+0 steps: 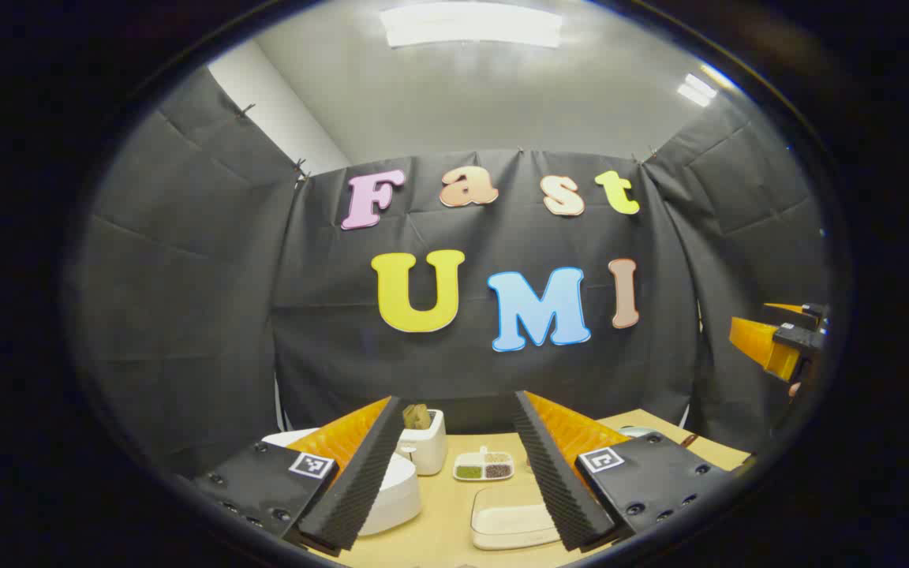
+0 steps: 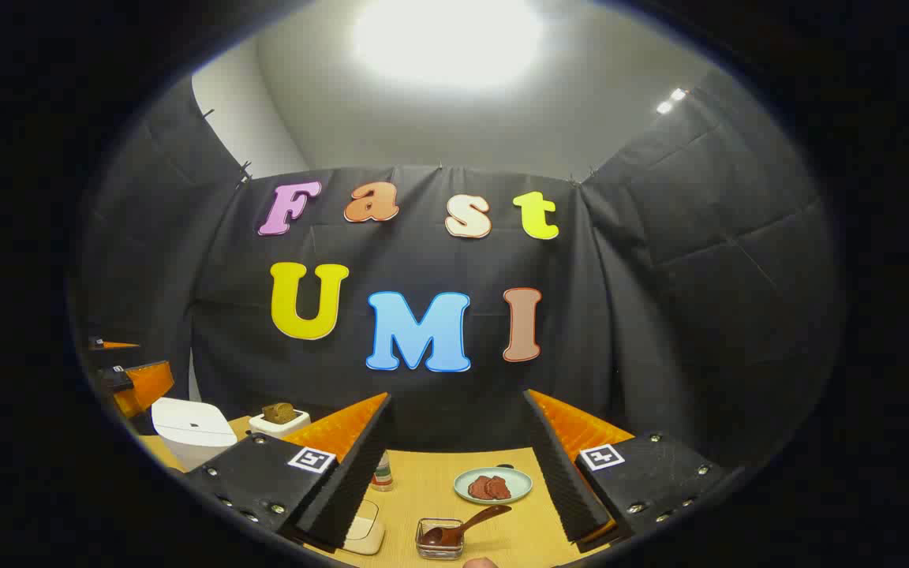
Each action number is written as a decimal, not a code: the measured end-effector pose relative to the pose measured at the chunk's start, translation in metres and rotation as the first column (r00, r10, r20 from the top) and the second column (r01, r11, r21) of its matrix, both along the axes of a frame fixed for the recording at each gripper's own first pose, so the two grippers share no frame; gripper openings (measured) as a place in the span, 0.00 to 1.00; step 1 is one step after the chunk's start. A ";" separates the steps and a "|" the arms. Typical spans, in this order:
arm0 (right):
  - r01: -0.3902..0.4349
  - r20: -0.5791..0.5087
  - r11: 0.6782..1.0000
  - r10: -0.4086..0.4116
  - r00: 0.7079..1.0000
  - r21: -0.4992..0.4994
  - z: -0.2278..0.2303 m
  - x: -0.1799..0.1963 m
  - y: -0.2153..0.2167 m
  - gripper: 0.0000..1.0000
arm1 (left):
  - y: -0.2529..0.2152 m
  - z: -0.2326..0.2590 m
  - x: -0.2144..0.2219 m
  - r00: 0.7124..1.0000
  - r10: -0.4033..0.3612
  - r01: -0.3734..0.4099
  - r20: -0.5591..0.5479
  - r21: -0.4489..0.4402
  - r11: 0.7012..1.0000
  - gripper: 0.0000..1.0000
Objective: Close the left gripper, press the button to open the rice cooker; take a wooden spoon from the chopstick holder with the right hand, scoop a spoonful of rice and pour it into the rice cooker, then put the wooden spoon back into the chopstick holder.
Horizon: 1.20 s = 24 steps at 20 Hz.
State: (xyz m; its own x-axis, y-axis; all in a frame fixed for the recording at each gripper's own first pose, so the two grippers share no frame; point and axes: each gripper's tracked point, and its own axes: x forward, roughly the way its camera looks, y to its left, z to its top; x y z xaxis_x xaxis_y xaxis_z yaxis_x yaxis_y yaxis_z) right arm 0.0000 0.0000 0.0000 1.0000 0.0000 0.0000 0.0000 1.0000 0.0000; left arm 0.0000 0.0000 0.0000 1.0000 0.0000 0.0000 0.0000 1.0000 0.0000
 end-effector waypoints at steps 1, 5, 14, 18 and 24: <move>0.002 -0.006 1.000 -0.002 1.000 0.000 -0.003 0.000 -0.003 0.96 | 0.000 0.000 0.000 1.000 0.003 -0.003 -0.002 -0.001 1.000 0.97; 0.006 -0.019 1.000 -0.006 1.000 0.001 -0.009 0.000 -0.006 0.97 | 0.000 -0.004 -0.001 1.000 0.009 -0.009 -0.008 -0.004 1.000 0.97; -0.003 -0.039 1.000 0.002 0.999 -0.022 -0.018 0.004 -0.004 0.96 | 0.002 -0.008 0.006 1.000 0.021 -0.021 -0.020 0.002 1.000 0.97; -0.002 -0.037 1.000 0.001 0.999 -0.027 -0.018 0.008 -0.003 0.96 | 0.011 -0.006 0.010 0.999 0.042 -0.042 -0.016 0.012 0.999 0.95; 0.004 -0.050 1.000 -0.005 0.999 -0.030 -0.023 0.009 -0.001 0.97 | 0.023 -0.002 0.017 1.000 0.028 -0.028 -0.005 0.013 1.000 0.70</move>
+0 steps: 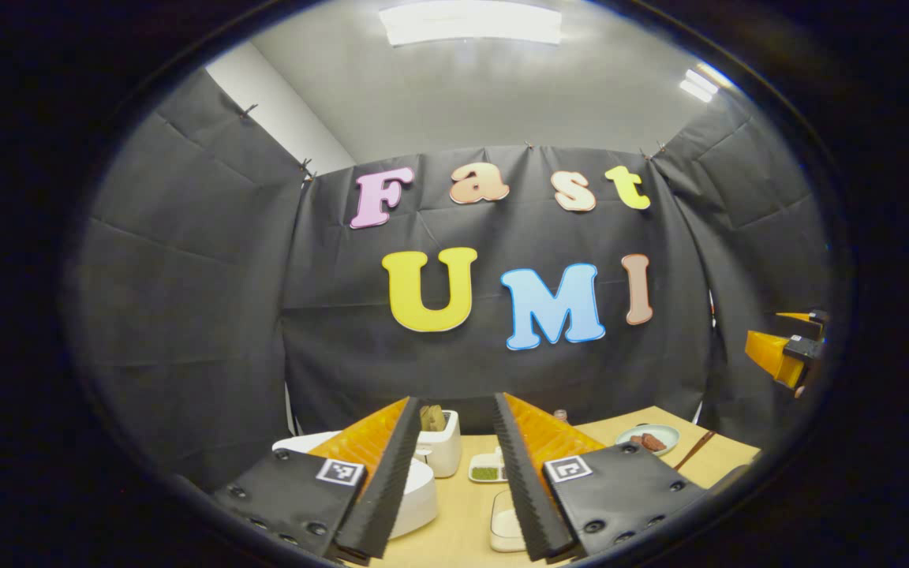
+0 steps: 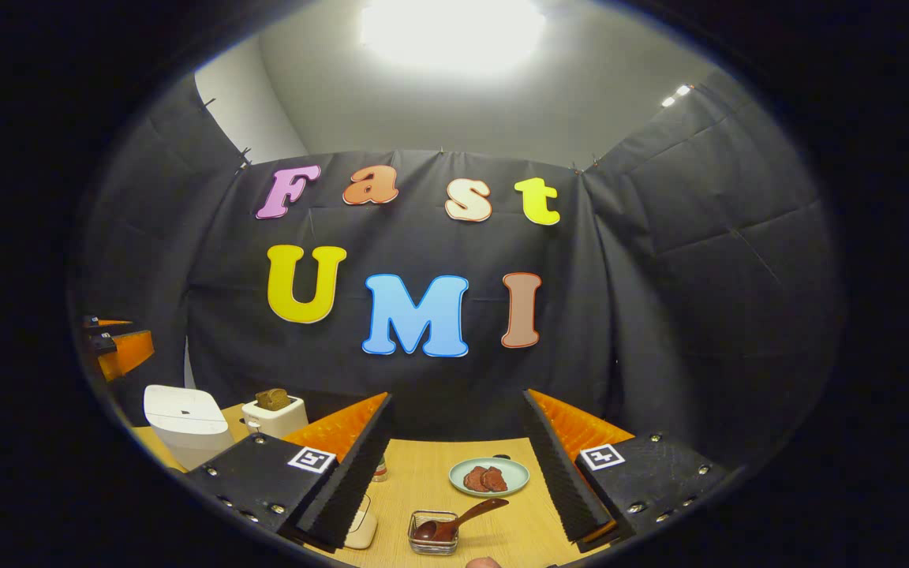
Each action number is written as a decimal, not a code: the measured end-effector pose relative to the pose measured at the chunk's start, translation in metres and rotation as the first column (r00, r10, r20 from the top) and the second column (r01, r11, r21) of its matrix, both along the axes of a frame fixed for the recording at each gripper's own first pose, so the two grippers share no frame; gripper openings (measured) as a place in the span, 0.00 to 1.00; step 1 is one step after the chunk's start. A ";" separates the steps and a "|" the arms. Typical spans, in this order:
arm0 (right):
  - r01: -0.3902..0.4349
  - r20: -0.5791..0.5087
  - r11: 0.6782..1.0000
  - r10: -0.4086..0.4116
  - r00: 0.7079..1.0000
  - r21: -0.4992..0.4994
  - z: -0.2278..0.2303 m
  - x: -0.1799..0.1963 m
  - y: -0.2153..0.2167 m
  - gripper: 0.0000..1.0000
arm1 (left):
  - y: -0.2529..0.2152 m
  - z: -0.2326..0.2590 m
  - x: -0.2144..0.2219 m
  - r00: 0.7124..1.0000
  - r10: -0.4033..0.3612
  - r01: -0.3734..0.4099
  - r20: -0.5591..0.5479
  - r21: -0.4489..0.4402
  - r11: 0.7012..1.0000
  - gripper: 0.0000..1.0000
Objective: Close the left gripper, press the button to open the rice cooker; take a wooden spoon from the chopstick holder with the right hand, scoop a spoonful of rice and pour it into the rice cooker, then put the wooden spoon back into the chopstick holder.
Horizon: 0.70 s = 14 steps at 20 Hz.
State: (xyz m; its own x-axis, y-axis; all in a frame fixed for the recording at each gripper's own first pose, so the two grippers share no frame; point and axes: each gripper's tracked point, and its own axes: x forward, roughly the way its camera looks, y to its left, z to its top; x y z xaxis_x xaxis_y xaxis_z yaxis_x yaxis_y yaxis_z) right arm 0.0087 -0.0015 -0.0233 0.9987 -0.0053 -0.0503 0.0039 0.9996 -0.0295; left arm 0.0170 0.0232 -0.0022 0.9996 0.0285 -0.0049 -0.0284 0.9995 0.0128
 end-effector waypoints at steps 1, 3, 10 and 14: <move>0.001 -0.001 1.000 -0.001 1.000 -0.001 -0.001 0.000 0.001 0.96 | 0.002 0.001 0.000 1.000 0.000 0.000 0.001 -0.001 1.000 0.57; 0.003 -0.003 1.000 -0.003 1.000 -0.004 -0.002 0.000 0.003 0.96 | 0.012 0.000 0.003 1.000 0.014 -0.014 0.004 -0.003 1.000 0.43; -0.013 -0.014 1.000 0.013 1.000 -0.017 -0.005 -0.005 0.018 0.97 | 0.029 -0.008 0.015 1.000 -0.027 0.027 -0.002 -0.002 1.000 0.09; -0.012 -0.002 0.999 0.012 1.000 -0.029 0.000 -0.012 0.022 0.97 | 0.058 -0.012 0.035 1.000 -0.012 0.012 -0.008 -0.013 1.000 0.10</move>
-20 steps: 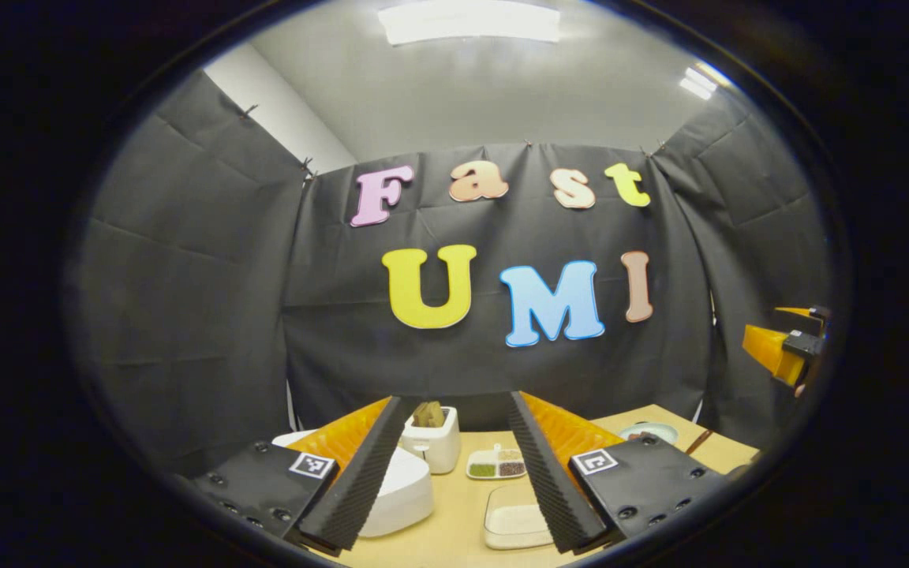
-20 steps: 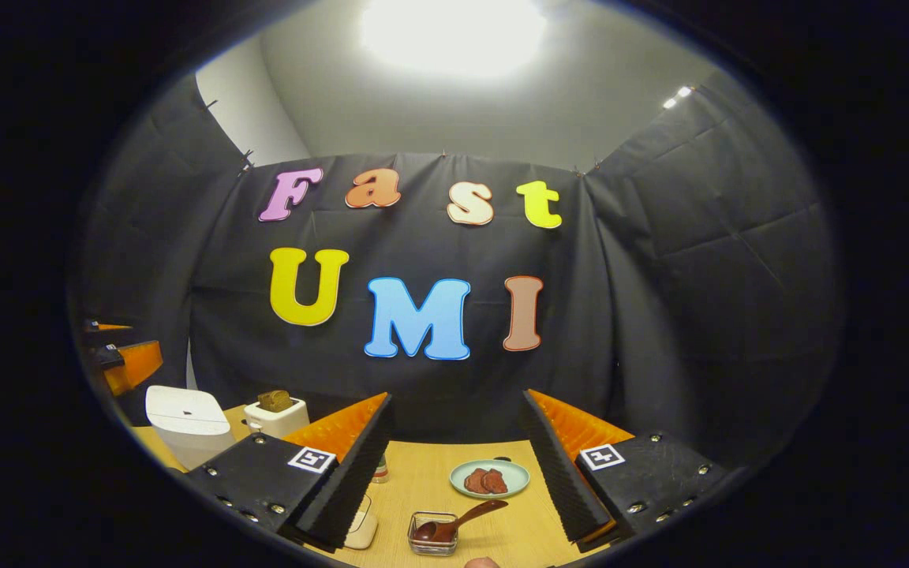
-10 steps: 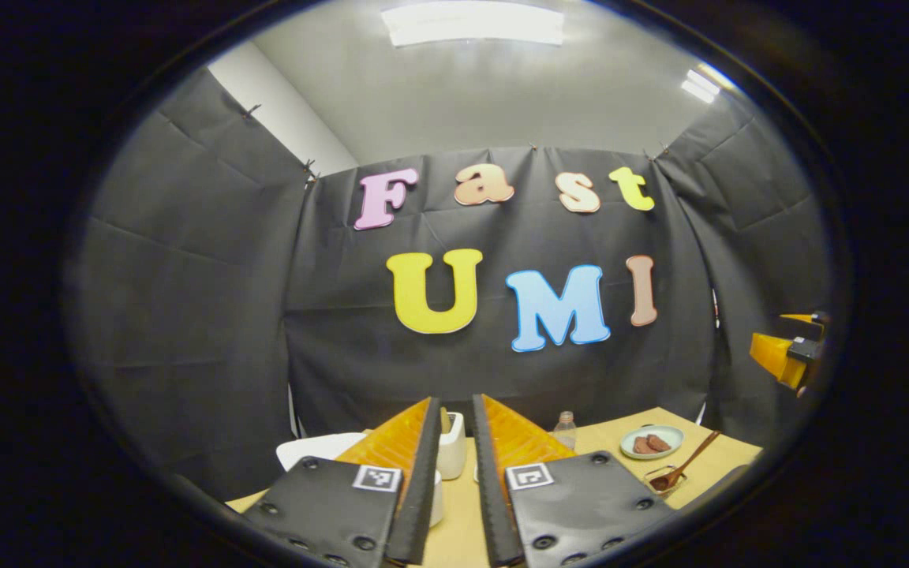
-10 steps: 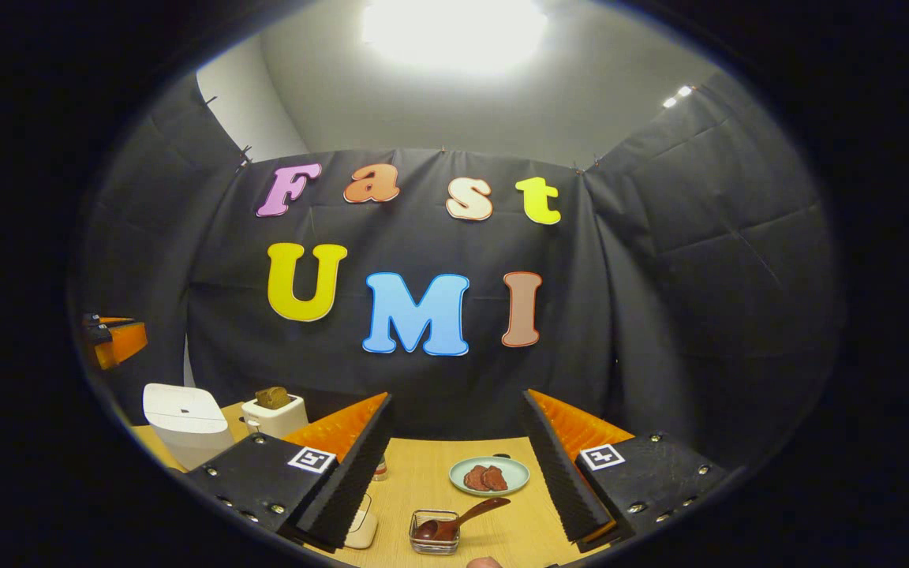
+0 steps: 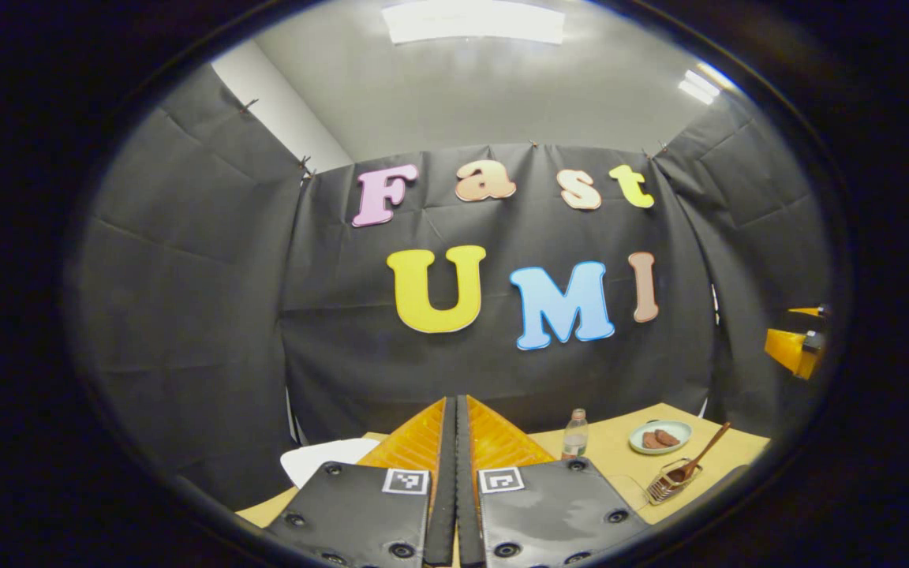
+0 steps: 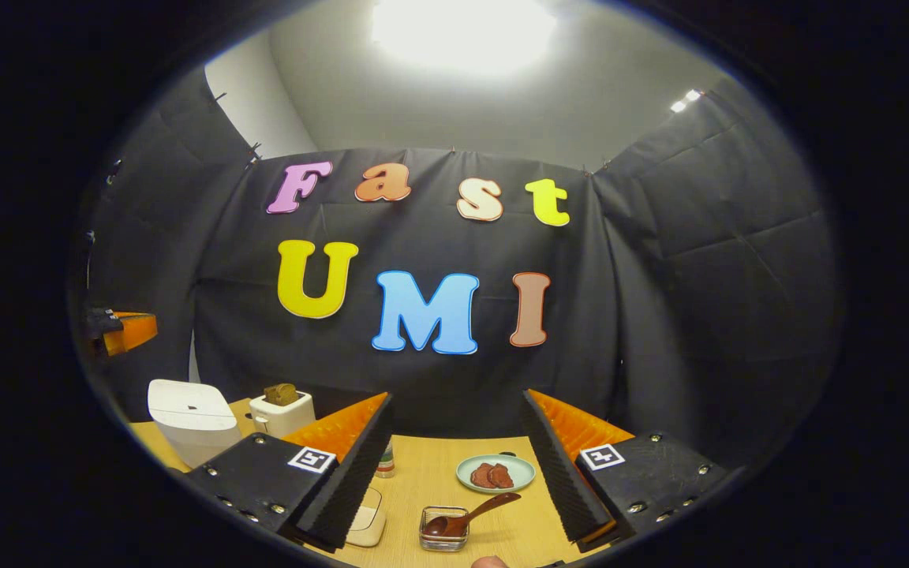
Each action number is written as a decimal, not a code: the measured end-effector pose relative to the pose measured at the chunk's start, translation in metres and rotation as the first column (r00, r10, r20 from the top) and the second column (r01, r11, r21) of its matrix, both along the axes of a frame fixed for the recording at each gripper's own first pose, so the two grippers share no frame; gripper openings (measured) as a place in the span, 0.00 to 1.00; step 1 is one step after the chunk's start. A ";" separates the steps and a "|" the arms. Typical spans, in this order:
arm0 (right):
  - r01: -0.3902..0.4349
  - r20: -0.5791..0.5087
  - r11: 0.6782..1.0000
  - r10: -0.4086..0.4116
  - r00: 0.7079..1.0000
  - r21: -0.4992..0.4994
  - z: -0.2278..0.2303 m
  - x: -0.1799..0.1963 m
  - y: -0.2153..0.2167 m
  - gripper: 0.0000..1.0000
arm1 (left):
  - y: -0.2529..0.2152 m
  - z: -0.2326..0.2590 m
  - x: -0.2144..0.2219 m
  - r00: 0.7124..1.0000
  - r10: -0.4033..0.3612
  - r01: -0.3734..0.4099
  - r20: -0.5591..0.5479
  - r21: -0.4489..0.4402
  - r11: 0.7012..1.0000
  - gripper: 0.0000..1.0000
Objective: Close the left gripper, press the button to open the rice cooker; take a wooden spoon from the chopstick holder with the right hand, scoop a spoonful of rice and pour it into the rice cooker, then put the wooden spoon back into the chopstick holder.
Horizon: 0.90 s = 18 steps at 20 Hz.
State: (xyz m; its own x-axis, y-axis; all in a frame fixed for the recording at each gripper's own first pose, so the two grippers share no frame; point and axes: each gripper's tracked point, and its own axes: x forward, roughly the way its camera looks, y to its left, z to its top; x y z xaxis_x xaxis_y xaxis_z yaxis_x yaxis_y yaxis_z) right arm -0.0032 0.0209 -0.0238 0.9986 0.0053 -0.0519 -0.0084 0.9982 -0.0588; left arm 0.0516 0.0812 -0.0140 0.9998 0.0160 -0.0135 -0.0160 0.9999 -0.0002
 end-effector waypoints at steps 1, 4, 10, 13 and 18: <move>0.004 -0.001 1.000 -0.004 1.000 -0.006 -0.001 -0.003 0.000 0.97 | 0.007 -0.004 0.007 1.000 0.008 -0.008 -0.008 -0.018 1.000 0.09; 0.032 -0.004 0.999 -0.032 0.999 -0.016 0.000 -0.006 -0.002 0.96 | 0.031 -0.022 0.027 0.998 0.038 -0.040 -0.047 -0.038 0.998 0.10; 0.100 -0.024 0.994 -0.101 0.995 -0.038 -0.004 -0.016 -0.011 0.96 | 0.067 -0.078 0.070 0.989 0.072 -0.073 -0.127 -0.004 0.997 0.10; 0.125 -0.036 0.991 -0.127 0.991 -0.056 -0.008 -0.021 -0.012 0.96 | 0.079 -0.106 0.086 0.982 0.080 -0.081 -0.169 0.006 0.997 0.09; 0.148 -0.058 0.985 -0.154 0.986 -0.092 -0.012 -0.027 -0.011 0.97 | 0.089 -0.163 0.104 0.964 0.086 -0.087 -0.251 0.005 0.996 0.10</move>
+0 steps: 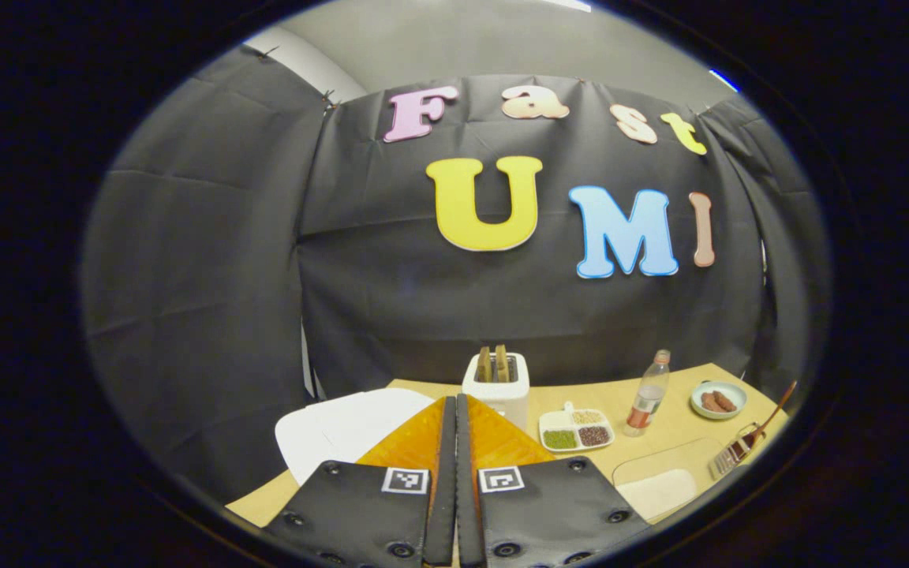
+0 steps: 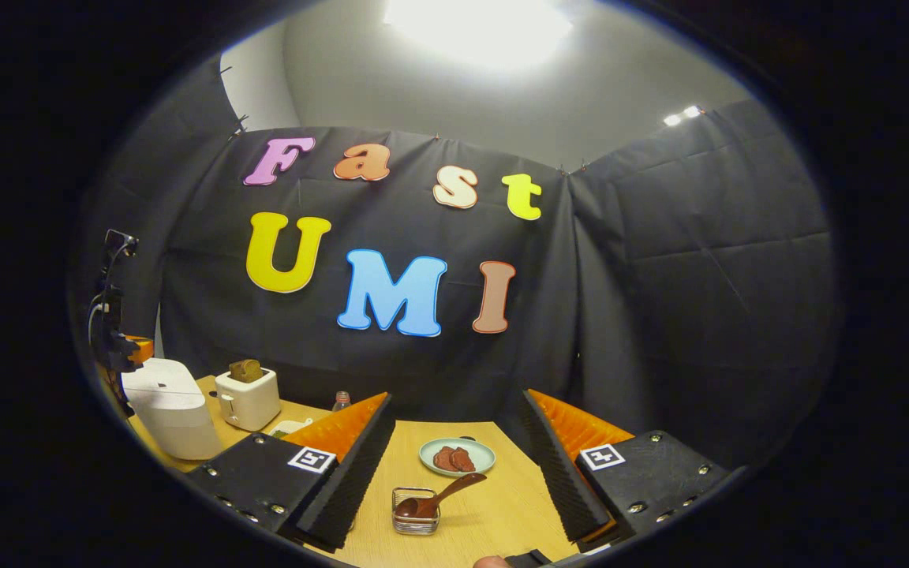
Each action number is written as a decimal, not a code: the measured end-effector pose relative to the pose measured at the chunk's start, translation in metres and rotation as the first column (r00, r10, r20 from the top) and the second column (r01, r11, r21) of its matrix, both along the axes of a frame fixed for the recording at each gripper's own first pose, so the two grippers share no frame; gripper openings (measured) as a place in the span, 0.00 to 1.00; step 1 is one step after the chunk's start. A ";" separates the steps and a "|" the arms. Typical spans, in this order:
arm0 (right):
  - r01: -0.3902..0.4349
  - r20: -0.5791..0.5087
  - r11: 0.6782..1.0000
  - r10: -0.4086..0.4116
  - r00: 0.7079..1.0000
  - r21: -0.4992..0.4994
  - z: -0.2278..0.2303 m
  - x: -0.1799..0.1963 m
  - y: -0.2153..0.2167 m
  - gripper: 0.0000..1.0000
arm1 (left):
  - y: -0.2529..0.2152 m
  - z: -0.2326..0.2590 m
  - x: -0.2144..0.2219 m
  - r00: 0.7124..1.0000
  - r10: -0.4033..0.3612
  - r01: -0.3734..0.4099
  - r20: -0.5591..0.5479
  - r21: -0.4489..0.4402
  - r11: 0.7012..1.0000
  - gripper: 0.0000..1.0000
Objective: Close the left gripper, press the button to open the rice cooker; take a wooden spoon from the chopstick holder with the right hand, scoop a spoonful of rice and pour it into the rice cooker, then put the wooden spoon back into the chopstick holder.
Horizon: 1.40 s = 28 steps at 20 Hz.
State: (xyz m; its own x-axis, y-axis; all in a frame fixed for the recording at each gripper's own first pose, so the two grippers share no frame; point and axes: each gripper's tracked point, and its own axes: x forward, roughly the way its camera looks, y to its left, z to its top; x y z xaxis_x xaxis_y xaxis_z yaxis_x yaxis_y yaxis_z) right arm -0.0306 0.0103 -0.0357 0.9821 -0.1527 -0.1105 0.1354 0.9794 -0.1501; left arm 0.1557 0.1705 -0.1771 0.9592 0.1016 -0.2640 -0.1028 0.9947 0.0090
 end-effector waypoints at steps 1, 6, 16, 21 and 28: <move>0.003 -0.004 1.000 -0.003 1.000 -0.008 -0.001 0.000 0.000 0.96 | 0.002 -0.012 0.003 1.000 0.000 0.000 -0.018 0.005 1.000 0.10; 0.017 -0.008 0.999 -0.017 1.000 -0.034 0.000 -0.002 0.002 0.97 | 0.004 -0.059 0.013 0.995 0.004 -0.003 -0.101 0.009 1.000 0.10; -0.012 -0.009 0.998 0.011 1.000 -0.062 0.002 0.005 0.016 0.97 | 0.008 -0.086 0.010 0.989 0.033 -0.035 -0.141 -0.011 0.999 0.10; -0.012 0.008 0.999 0.012 1.000 -0.034 0.001 0.003 0.025 0.97 | 0.011 -0.088 0.009 0.983 0.035 -0.072 -0.180 -0.201 0.977 0.09; -0.059 0.024 0.997 0.060 0.998 -0.043 0.002 0.005 0.026 0.96 | 0.014 -0.086 0.009 0.978 0.064 -0.093 -0.197 -0.142 0.986 0.09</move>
State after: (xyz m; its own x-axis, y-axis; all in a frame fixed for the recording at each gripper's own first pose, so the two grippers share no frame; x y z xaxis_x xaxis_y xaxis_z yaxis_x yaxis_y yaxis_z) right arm -0.0258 0.0366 -0.0334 0.9919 -0.0983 -0.0803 0.0818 0.9787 -0.1884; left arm 0.1649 0.1848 -0.2635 0.8803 0.1197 -0.4591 -0.1910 0.9752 -0.1120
